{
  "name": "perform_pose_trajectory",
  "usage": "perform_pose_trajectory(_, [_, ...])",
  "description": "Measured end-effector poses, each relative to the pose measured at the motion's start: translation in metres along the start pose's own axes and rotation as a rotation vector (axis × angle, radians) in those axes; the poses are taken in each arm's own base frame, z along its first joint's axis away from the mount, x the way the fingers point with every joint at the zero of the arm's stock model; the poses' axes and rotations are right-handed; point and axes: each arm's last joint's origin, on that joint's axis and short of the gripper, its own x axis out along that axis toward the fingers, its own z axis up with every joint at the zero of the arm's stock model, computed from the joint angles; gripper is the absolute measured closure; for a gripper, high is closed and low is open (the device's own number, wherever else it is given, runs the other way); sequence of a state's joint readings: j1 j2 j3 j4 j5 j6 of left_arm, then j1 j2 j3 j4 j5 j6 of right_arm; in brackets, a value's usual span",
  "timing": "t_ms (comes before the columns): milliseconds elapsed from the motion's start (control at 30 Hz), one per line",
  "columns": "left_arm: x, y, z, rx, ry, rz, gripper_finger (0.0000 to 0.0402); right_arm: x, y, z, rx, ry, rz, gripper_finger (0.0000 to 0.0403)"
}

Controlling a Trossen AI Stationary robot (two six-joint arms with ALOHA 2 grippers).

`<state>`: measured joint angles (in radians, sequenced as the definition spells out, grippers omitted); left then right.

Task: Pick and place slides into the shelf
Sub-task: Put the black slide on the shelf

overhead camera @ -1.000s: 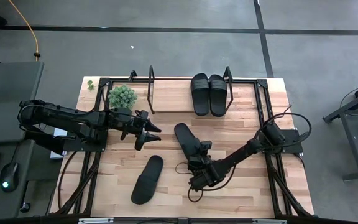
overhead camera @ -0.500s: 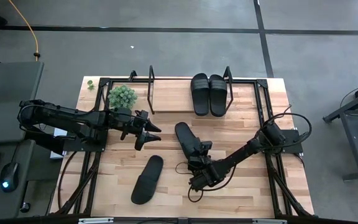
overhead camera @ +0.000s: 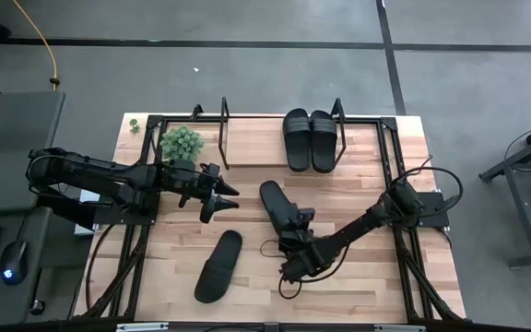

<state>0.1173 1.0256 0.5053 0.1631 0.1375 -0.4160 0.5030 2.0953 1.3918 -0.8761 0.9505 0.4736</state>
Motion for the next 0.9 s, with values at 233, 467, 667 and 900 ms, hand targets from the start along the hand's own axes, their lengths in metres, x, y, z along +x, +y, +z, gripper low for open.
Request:
perform_pose_trajectory(233, [0.0,0.001,0.0,0.001,-0.011,0.023,0.0202,-0.01,-0.009,0.018,0.033,-0.026,-0.007,0.0402])
perform_pose_trajectory(467, [0.0,-0.001,0.0,-0.024,0.008,-0.018,0.0202,-0.009,-0.019,0.026,0.044,-0.013,-0.018,0.0402])
perform_pose_trajectory(667, [0.0,-0.001,0.0,-0.026,0.013,-0.029,0.0202,-0.009,-0.027,0.031,0.042,0.001,-0.027,0.0403])
perform_pose_trajectory(900, [0.0,-0.001,0.0,-0.026,0.013,-0.032,0.0202,-0.017,-0.038,0.04,0.053,0.006,-0.045,0.0403])
